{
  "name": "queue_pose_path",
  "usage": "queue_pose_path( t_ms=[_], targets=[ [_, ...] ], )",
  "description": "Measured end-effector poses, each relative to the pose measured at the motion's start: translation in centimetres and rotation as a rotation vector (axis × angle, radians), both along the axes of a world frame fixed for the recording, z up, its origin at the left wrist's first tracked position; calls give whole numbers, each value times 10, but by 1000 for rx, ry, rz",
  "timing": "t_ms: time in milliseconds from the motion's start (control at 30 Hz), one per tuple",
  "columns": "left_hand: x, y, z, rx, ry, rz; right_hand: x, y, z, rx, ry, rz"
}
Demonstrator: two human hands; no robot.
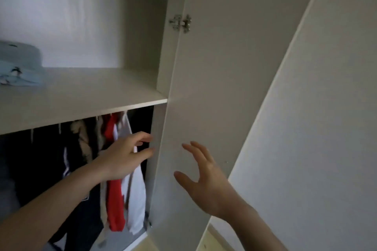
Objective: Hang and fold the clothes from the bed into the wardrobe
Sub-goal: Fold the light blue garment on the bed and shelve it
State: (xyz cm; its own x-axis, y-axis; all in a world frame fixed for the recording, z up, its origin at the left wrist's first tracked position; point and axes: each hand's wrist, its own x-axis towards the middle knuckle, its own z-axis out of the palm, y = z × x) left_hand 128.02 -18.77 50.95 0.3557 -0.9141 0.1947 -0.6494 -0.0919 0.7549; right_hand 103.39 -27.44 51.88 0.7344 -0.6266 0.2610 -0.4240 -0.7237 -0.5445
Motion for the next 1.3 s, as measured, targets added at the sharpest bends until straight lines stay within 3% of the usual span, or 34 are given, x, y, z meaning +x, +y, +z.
queue_pose_path(
  t_ms=[233,500,833,1300],
  targets=[
    [-240,-18,-14,-91,-282,-460,-280,76,-27,47,-18,-485],
    [-499,17,-46,-78,-326,-939,-512,222,-62,154,-69,-968],
    [-764,60,-69,-33,-277,-1422,-700,373,-89,258,-129,-1448],
    [-1046,51,-107,-18,-254,-1731,-896,429,-113,311,-231,-1799]
  ],
)
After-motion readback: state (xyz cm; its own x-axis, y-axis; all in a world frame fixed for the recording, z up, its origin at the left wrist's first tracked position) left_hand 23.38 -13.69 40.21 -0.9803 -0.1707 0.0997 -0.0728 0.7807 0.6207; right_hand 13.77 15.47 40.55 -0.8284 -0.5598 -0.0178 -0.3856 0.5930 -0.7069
